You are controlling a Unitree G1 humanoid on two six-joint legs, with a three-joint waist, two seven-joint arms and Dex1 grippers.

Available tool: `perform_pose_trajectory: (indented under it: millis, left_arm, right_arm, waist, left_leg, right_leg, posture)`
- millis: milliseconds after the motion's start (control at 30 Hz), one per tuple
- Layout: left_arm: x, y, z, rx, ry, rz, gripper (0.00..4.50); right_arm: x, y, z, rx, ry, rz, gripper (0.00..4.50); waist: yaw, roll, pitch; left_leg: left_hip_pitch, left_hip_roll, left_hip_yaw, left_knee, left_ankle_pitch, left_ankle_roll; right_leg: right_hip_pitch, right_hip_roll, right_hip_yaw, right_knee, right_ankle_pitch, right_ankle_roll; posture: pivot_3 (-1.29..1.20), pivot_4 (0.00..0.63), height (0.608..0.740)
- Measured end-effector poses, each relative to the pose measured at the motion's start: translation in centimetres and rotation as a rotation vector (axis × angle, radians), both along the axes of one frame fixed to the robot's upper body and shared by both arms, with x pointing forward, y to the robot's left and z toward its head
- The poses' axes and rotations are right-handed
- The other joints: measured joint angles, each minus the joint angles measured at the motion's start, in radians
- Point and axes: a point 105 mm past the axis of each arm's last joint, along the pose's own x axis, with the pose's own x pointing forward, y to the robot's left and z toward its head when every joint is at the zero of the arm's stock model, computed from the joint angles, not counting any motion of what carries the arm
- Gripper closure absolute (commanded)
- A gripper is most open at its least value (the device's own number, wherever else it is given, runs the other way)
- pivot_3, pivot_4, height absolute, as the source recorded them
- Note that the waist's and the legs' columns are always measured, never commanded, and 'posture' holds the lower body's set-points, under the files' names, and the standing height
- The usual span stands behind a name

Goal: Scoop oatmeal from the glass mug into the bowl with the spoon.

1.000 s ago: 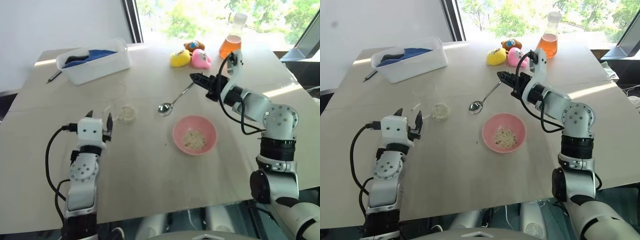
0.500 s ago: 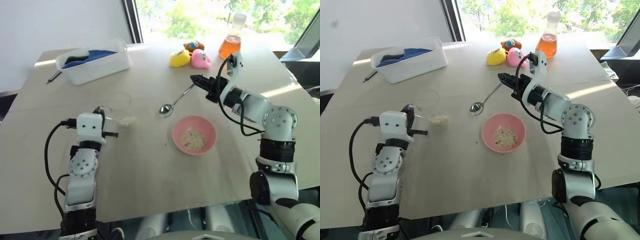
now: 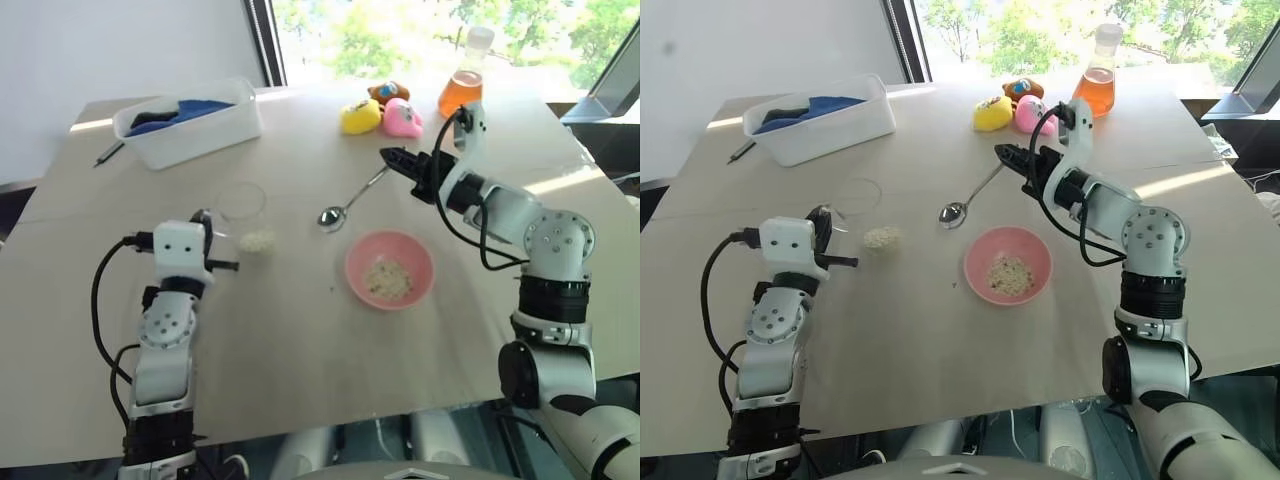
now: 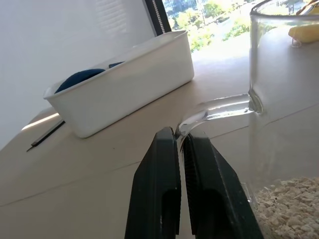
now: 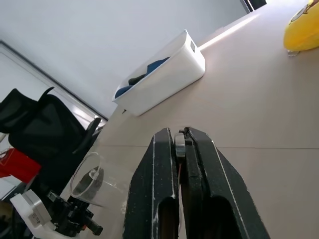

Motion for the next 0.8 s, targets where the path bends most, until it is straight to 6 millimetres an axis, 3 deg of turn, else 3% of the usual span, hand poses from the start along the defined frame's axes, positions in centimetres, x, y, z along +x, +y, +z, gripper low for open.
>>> perform_pose_trajectory:
  millis: [567,800]
  left_arm:
    - [1.7,-4.3,0.8,-0.039,0.028,-0.21,4.45]
    - [2.3,-5.7,1.9,-0.012,0.021,-0.308,4.45]
  right_arm:
    - [-1.4,2.0,6.8,0.061,-0.172,0.042,4.5]
    - [-2.4,3.1,7.4,0.017,-0.228,0.092,4.5]
  waist:
    - [-0.023,0.0,0.0]
    - [-0.026,0.0,0.0]
  left_leg:
    - [-0.004,0.0,0.0,0.0,0.0,0.0]
    - [-0.004,0.0,0.002,0.0,0.0,0.0]
  right_leg:
    - [-0.006,0.0,0.0,0.002,0.0,0.0]
    - [-0.007,-0.001,0.0,0.003,0.0,0.0]
  posture:
    - [0.0,0.15,0.74]
    - [0.0,0.15,0.74]
